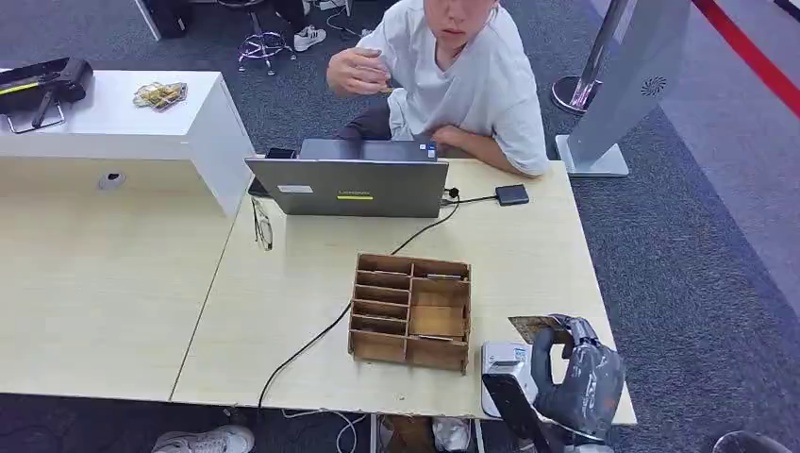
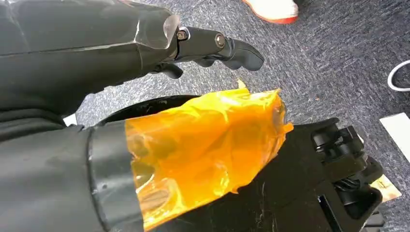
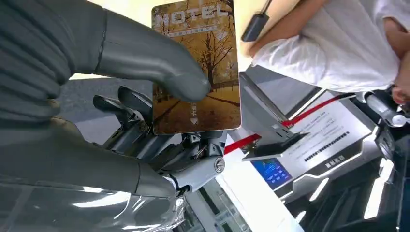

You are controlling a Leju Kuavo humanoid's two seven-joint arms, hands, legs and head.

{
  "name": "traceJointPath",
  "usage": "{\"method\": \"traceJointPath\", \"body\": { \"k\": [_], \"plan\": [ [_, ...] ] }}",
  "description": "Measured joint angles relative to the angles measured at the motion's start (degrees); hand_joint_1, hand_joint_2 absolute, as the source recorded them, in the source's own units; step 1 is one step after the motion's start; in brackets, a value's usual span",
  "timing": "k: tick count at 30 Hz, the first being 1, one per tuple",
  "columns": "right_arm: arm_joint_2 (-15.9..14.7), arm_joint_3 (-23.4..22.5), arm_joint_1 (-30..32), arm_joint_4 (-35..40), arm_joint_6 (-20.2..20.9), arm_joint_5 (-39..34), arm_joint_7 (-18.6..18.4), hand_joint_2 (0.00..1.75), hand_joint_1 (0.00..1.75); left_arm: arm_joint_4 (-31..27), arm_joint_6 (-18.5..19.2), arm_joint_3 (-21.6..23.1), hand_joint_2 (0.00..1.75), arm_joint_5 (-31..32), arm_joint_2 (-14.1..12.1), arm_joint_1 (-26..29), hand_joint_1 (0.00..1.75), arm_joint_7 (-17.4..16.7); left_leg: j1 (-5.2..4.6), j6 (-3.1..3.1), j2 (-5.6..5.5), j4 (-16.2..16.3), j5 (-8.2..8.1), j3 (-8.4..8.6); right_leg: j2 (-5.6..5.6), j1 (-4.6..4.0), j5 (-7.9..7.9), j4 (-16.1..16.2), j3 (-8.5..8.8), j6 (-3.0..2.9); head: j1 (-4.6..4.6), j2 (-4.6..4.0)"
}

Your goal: Pass the card to the sensor for recognition and then transmit it.

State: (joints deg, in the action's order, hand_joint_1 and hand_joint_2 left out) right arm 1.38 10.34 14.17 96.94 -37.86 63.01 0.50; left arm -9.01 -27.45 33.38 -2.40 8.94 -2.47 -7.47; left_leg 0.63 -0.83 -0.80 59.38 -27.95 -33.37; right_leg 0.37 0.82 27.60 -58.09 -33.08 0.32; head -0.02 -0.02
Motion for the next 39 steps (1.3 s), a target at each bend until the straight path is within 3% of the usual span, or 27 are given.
{"method": "traceJointPath", "body": {
  "k": [7,17,31,39],
  "plan": [
    [0.00,0.63,0.01,1.70,-0.57,-1.37,2.37,1.75,1.75,0.00,0.00,0.00,0.00,-0.04,0.00,0.00,0.00,0.22,0.00,0.00,0.00,0.00,0.00,0.00,0.00,0.00,0.00,0.00,0.00,0.00,0.00,0.00],
    [1.71,1.27,-0.06,4.81,-0.57,-10.96,11.74,1.75,1.75,0.00,-0.13,0.00,0.00,-0.35,0.00,0.01,0.00,0.90,0.00,0.00,-0.01,0.00,0.00,0.00,0.00,0.00,0.00,0.00,0.00,0.00,0.00,0.00],
    [11.80,-4.02,-0.03,10.95,-0.57,-12.85,28.41,1.75,1.75,0.00,0.28,0.02,0.00,0.41,0.00,-0.01,0.00,0.87,0.00,-0.01,0.00,0.00,0.01,0.01,0.00,0.00,0.00,-0.01,0.00,0.00,0.00,0.00],
    [13.53,-4.92,-0.03,12.87,-0.55,-13.84,30.80,1.75,1.75,0.00,0.52,0.04,0.00,0.85,0.00,-0.06,0.00,0.87,0.00,0.00,0.00,0.00,0.00,-0.01,0.00,0.00,0.00,-0.01,0.01,0.00,0.00,0.00]
  ]
}}
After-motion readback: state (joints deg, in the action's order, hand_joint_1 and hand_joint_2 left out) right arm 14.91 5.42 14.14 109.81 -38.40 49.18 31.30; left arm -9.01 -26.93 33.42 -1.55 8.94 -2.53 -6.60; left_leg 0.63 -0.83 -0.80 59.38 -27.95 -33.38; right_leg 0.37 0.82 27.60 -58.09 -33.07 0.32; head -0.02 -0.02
